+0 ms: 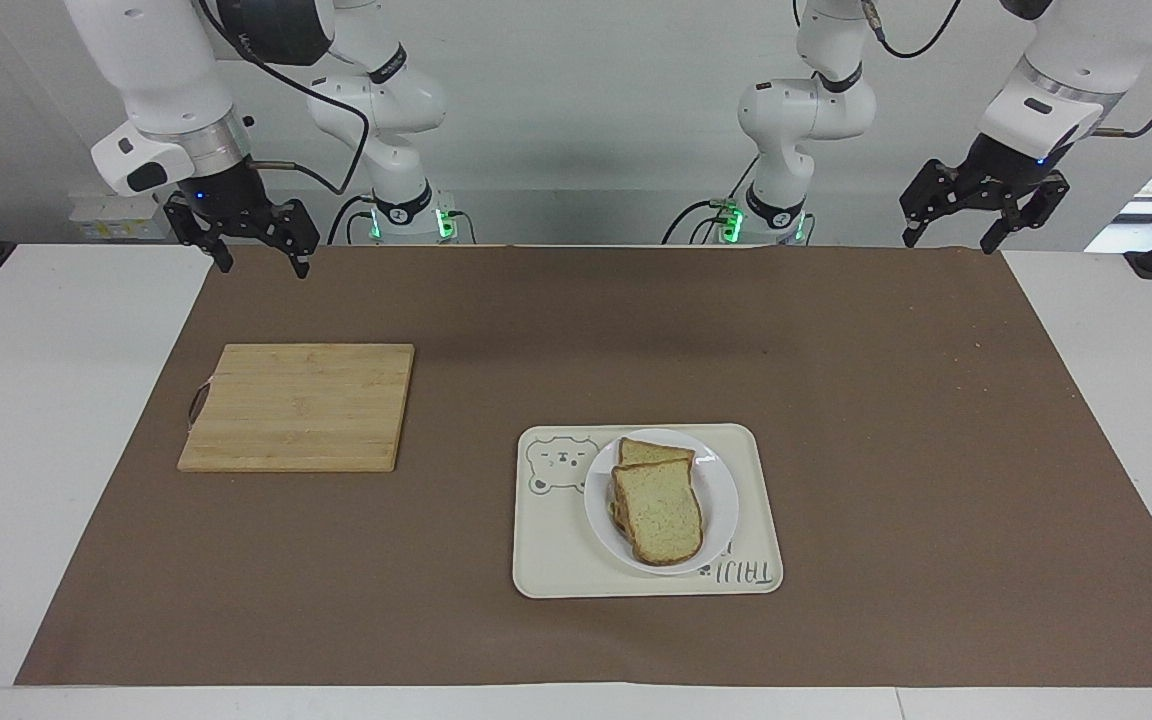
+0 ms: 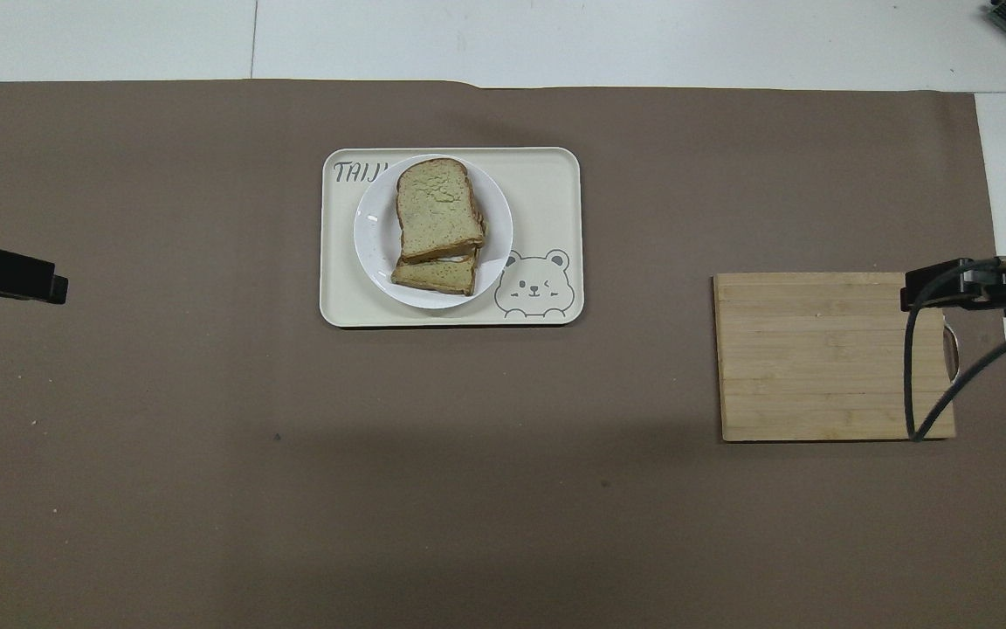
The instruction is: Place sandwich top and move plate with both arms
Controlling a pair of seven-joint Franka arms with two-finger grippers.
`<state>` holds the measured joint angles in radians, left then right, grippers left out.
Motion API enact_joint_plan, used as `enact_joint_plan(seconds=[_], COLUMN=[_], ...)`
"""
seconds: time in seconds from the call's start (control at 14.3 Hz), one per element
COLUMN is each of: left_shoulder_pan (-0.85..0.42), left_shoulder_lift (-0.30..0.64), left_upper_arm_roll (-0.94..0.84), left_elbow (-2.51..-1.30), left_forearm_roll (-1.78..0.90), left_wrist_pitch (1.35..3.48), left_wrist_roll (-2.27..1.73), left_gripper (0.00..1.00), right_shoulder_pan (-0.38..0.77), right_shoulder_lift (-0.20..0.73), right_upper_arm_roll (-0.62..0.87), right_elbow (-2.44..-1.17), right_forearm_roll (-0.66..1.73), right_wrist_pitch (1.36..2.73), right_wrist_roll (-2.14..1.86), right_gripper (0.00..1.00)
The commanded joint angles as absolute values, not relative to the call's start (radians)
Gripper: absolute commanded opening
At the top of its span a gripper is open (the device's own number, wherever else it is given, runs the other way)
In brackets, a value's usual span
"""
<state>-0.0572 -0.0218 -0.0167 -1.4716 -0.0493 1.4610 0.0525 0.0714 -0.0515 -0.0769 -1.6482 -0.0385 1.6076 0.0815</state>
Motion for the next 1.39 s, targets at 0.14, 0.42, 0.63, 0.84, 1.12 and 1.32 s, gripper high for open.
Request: enact_joint_plan(seconds=[0.14, 0.42, 0.63, 0.84, 1.12, 1.32], left_shoulder_pan=[-0.049, -0.031, -0.031, -0.031, -0.031, -0.031], left_shoulder_lift=[-0.052, -0.052, -0.054, -0.052, -0.052, -0.054], left_upper_arm_roll=[-0.025, -0.023, -0.023, -0.023, -0.023, -0.023], left_elbow=[-1.493, -1.494, -1.493, -1.493, -1.494, -1.494], left_forearm_roll=[-0.032, -0.035, -0.035, -0.037, -0.037, -0.037], left_wrist_pitch=[1.440, 1.442, 1.442, 1.442, 1.442, 1.440], left_wrist_roll=[0.054, 0.051, 0.049, 0.051, 0.051, 0.051], left_gripper=[1.00, 1.00, 1.00, 1.00, 1.00, 1.00], right_shoulder_pan=[0.057, 0.057, 0.057, 0.057, 0.057, 0.057], right_shoulder_lift=[-0.046, -0.046, -0.046, -0.046, -0.046, -0.046], right_upper_arm_roll=[-0.074, -0.074, -0.074, -0.074, -0.074, -0.074], right_elbow=[-1.635, -1.635, -1.635, -1.635, -1.635, -1.635], right_forearm_roll=[-0.015, -0.015, -0.015, -0.015, -0.015, -0.015], right_wrist_pitch=[1.601, 1.601, 1.601, 1.601, 1.601, 1.601], right_wrist_roll=[0.051, 0.051, 0.051, 0.051, 0.051, 0.051], right_gripper=[1.00, 1.00, 1.00, 1.00, 1.00, 1.00])
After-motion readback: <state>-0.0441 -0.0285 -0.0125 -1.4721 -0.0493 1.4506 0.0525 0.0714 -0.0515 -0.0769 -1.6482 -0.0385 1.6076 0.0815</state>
